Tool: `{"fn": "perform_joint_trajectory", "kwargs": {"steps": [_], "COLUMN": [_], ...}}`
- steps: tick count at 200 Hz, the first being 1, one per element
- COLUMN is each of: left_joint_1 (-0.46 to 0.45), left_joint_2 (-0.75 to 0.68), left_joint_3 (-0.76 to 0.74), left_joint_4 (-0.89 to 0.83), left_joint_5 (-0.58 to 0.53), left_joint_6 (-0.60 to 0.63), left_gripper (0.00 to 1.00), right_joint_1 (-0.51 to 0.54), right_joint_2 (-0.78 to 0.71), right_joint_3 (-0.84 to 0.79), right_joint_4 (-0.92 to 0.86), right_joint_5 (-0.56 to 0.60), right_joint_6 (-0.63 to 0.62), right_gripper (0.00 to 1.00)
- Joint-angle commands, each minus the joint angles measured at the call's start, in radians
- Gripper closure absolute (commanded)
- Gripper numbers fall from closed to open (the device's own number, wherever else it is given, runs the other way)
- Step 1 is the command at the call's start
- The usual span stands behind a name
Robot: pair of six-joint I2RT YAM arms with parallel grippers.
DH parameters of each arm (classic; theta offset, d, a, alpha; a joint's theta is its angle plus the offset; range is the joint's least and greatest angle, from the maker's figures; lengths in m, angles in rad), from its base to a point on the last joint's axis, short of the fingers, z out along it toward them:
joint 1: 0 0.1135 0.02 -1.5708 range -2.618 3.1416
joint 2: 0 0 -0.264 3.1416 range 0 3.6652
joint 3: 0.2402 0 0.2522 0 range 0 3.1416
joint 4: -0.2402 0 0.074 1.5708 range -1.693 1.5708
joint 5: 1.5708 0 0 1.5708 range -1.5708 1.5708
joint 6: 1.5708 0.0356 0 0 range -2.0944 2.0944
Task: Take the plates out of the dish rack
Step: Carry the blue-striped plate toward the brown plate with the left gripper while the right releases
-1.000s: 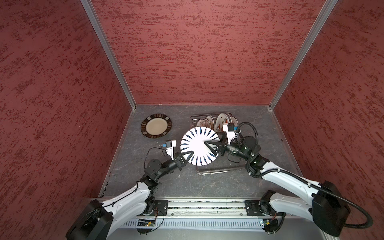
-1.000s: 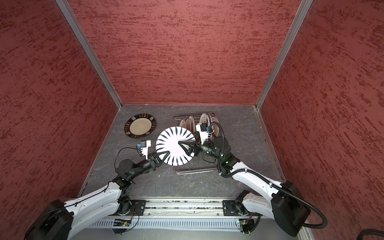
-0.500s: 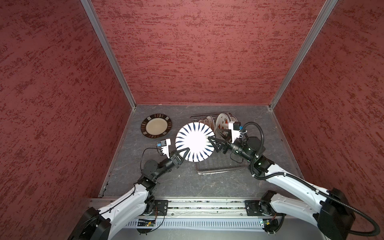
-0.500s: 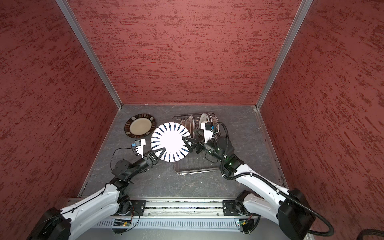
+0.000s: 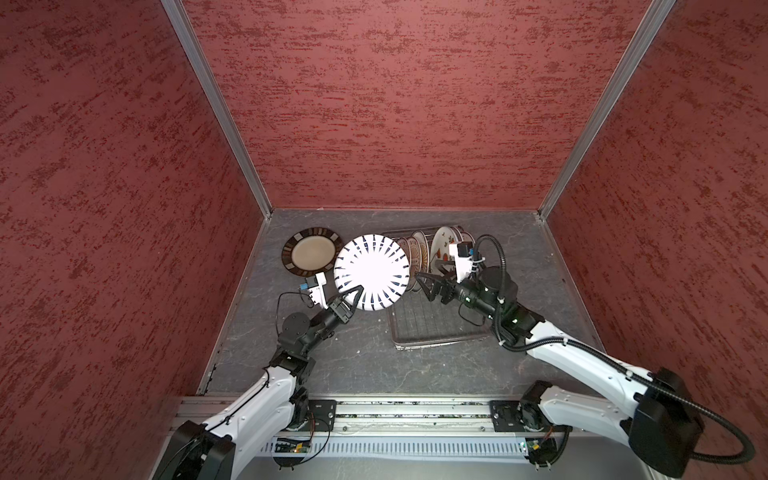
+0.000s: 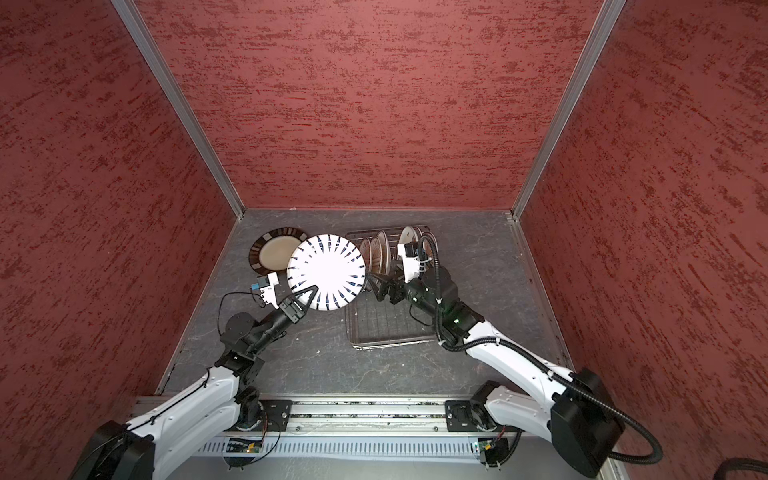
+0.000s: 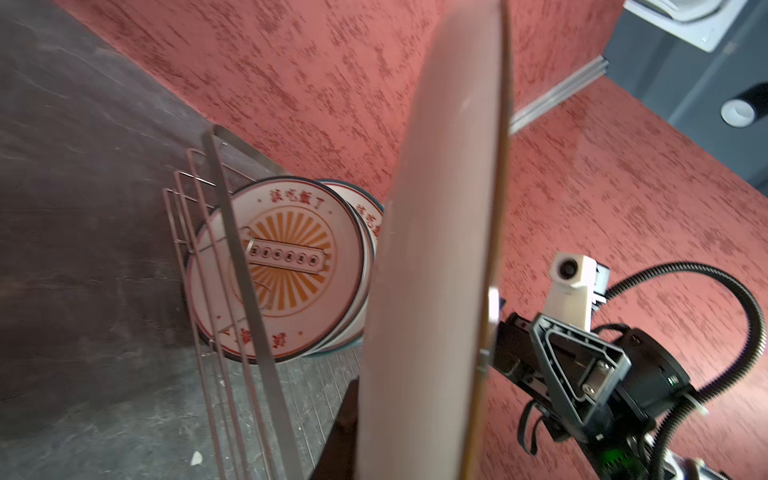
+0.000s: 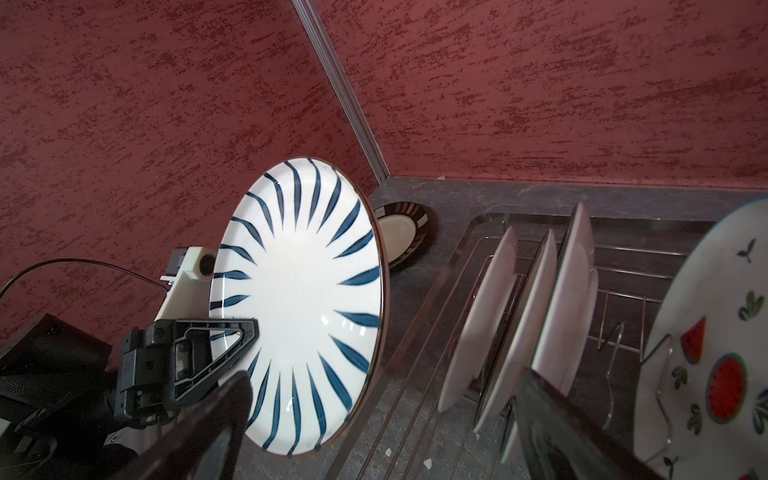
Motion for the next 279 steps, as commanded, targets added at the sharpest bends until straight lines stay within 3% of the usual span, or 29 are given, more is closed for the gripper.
{"fn": "perform_joint_trajectory", "kwargs": {"steps": [1, 31, 56, 90, 165, 279], "left_joint_1": [0.061, 0.145, 0.202, 0.255, 0.411, 0.447], "left_joint_2": [-0.001, 0.028, 0.048, 0.076, 0.266, 0.602], "left_joint_3": [0.042, 0.044, 0.042, 0.064, 0.122, 0.243], "left_joint_4": [0.141, 0.163, 0.183, 0.192, 0.278, 0.358], "left_joint_5": [0.014, 0.060, 0.071, 0.083, 0.108, -0.026], "left_joint_6": [-0.060, -0.095, -0.127, -0.137, -0.169, -0.125], "left_gripper": [0.97, 0.97, 0.97, 0.97, 0.99, 0.98], "right_joint_1": [0.007, 0.007, 0.012, 0.051, 0.060, 0.098], "right_joint_2": [0.046, 0.110, 0.211, 0.347, 0.533, 0.813], "right_joint_3": [0.067, 0.134, 0.226, 0.352, 0.535, 0.803], "right_joint_4": [0.019, 0.001, -0.041, -0.109, -0.137, -0.257], "right_joint_5": [-0.132, -0.085, -0.193, -0.124, -0.192, -0.132], "right_joint_6": [-0.002, -0.002, -0.015, -0.046, -0.101, -0.222], "right_gripper": [0.01, 0.01, 0.01, 0.01, 0.02, 0.02]}}
